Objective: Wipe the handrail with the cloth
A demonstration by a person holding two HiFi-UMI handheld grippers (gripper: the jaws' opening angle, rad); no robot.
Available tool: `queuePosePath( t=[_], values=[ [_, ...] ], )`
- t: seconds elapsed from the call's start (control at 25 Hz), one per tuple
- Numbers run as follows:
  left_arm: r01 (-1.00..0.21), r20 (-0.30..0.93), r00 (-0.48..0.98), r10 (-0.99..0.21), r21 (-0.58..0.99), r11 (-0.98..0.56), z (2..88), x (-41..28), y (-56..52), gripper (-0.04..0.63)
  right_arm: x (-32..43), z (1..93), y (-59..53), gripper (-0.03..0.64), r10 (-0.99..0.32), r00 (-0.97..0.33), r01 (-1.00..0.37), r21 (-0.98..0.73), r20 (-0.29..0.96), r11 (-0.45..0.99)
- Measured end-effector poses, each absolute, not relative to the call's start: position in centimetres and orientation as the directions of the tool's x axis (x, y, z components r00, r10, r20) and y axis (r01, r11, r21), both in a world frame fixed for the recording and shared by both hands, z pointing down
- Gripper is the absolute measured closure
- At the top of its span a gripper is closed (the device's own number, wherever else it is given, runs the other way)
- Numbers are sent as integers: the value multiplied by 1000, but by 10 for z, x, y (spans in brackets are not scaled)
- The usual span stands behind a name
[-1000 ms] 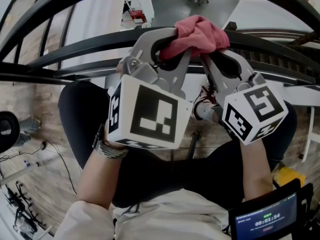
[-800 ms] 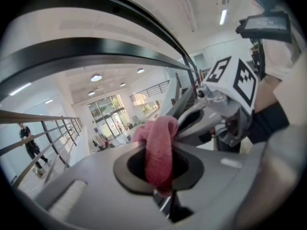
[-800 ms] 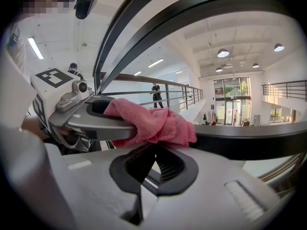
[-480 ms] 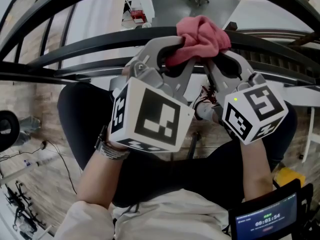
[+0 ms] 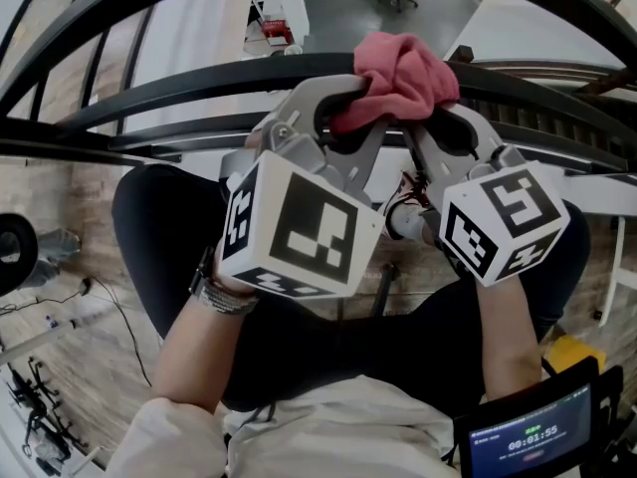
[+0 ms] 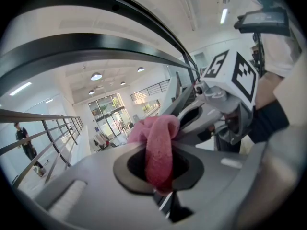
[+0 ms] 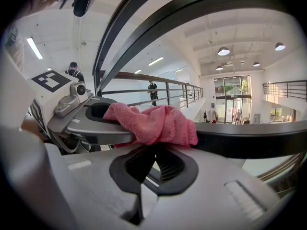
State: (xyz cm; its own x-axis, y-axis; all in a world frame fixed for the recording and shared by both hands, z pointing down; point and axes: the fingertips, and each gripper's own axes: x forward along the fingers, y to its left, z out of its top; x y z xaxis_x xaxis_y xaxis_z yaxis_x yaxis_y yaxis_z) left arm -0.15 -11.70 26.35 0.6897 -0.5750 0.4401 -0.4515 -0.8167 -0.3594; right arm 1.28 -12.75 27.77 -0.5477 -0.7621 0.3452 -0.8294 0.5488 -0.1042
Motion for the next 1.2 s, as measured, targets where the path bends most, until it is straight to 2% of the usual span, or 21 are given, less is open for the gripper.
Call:
queuePosePath(
  t=[1.2],
  values=[
    [-486,428,666,-611,-373,-791,263,-21,-123,566,-6,275,-132,615,-741,-569,-811,-93,356,578]
  ],
)
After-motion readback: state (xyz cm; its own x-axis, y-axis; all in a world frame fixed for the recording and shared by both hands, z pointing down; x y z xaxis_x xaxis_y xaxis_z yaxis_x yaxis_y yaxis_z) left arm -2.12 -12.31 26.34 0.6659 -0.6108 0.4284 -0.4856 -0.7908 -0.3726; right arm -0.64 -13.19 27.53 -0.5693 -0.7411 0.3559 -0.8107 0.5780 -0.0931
